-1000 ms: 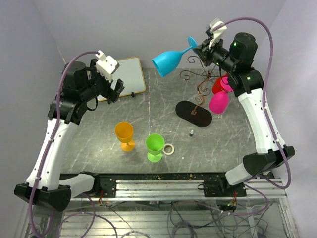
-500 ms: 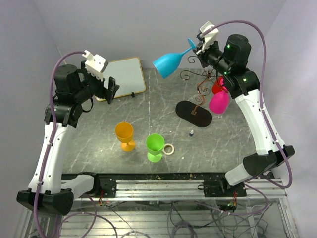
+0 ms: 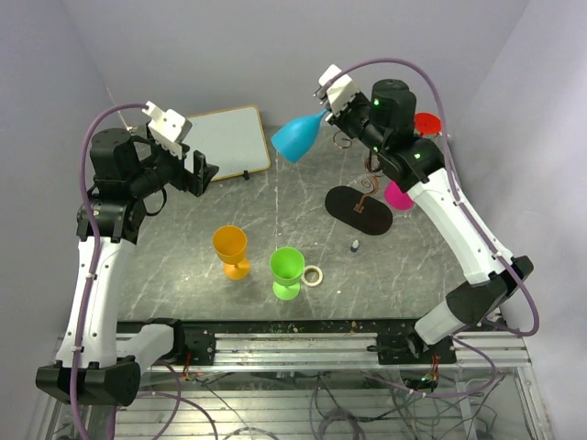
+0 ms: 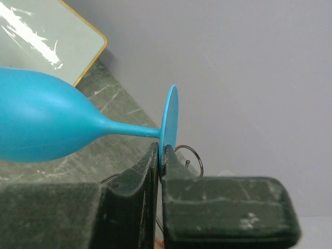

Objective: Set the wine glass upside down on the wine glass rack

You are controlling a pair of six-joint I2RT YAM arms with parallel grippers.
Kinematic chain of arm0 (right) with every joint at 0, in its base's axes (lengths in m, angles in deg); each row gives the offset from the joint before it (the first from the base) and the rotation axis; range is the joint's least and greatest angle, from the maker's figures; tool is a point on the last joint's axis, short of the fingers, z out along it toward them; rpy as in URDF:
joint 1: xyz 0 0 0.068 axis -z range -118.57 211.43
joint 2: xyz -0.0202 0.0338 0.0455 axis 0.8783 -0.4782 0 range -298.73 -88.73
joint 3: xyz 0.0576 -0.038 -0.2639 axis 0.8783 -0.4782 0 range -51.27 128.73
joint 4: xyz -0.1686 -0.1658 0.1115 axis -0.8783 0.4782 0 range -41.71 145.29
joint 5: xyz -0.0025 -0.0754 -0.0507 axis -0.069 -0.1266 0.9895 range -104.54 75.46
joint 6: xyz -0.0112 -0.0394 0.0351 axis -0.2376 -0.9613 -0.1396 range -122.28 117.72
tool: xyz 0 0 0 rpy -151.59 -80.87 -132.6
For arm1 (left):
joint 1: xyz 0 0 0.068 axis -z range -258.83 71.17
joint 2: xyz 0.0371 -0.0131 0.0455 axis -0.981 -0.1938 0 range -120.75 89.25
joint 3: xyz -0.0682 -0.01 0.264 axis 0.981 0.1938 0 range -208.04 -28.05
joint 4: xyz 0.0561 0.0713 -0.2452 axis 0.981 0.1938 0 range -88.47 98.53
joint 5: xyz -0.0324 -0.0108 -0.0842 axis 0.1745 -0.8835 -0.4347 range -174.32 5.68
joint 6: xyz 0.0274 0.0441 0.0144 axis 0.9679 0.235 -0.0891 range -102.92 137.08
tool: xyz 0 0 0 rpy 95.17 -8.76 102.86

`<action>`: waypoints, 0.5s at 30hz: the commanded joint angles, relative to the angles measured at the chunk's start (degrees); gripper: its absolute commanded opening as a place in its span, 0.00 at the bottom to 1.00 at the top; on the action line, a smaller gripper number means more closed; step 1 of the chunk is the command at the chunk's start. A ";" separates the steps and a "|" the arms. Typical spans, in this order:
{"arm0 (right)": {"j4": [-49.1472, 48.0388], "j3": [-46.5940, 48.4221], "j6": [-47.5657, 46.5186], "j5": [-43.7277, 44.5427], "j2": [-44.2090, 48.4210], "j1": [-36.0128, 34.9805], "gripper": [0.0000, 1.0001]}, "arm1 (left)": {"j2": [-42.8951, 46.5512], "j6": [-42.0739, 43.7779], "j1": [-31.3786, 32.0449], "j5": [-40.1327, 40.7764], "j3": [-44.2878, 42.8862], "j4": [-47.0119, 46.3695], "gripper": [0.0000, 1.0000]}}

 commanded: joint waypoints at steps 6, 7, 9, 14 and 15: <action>-4.99 -2.48 -7.45 13.58 -2.41 -3.83 0.00 | 1.22 1.78 -1.15 -6.41 -0.52 -0.54 0.92; -5.44 -2.72 -8.42 15.07 -2.69 -4.11 0.00 | 1.39 1.82 -1.21 -6.76 -0.32 -0.52 0.92; -6.32 -3.55 -10.89 17.51 -3.01 -4.64 0.00 | 1.60 1.87 -1.36 -7.34 0.46 -0.55 0.92; -7.98 -5.90 -14.48 23.18 -3.14 -5.36 0.00 | 0.92 0.65 -1.44 -8.19 1.08 -1.51 0.91; -8.30 -6.41 -14.82 23.91 -3.11 -5.41 0.00 | 0.58 0.45 -1.47 -8.23 0.80 -1.64 0.91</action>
